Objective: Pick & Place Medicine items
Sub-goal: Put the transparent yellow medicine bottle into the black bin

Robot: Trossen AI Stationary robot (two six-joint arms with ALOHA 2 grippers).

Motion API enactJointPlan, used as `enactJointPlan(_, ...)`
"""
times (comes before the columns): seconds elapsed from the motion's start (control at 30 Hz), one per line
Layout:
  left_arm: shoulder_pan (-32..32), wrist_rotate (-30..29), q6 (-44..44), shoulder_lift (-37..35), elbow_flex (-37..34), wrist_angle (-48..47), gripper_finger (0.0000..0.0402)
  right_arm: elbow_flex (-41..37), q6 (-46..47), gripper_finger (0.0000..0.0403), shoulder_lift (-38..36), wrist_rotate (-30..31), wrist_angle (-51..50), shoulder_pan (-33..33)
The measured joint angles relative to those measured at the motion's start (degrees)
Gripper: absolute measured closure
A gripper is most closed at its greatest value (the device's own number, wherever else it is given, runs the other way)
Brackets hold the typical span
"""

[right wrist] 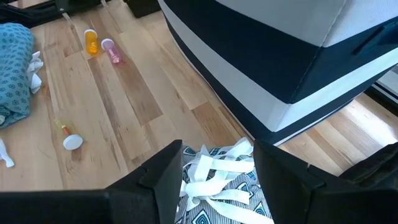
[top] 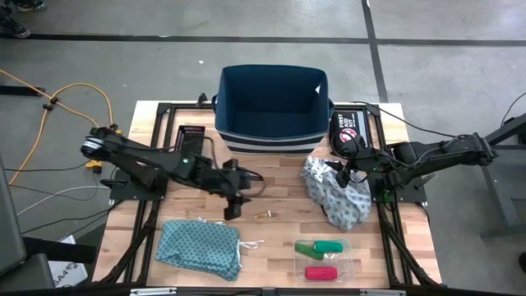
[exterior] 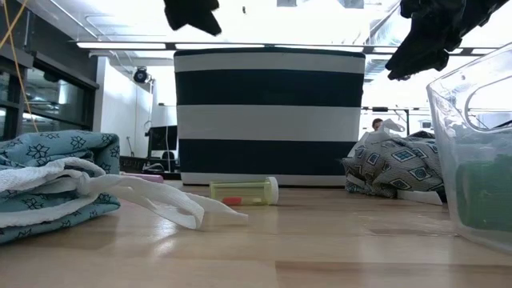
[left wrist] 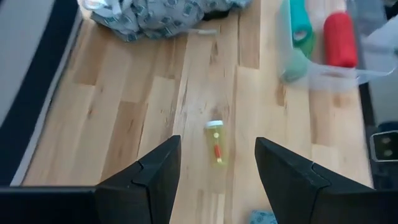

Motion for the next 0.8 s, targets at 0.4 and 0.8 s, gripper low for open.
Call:
enactJointPlan(0.4,0.3,3.3,-0.3,12.1,0.9,1.9,0.0203,0.0,0.0,0.0219,0.0,0.0,0.0,0.0)
enactJointPlan(0.8,0.6,3.7,-1.9,14.6,0.9,3.4,0.0203,0.0,0.0,0.0219,0.0,0.0,0.0,0.0)
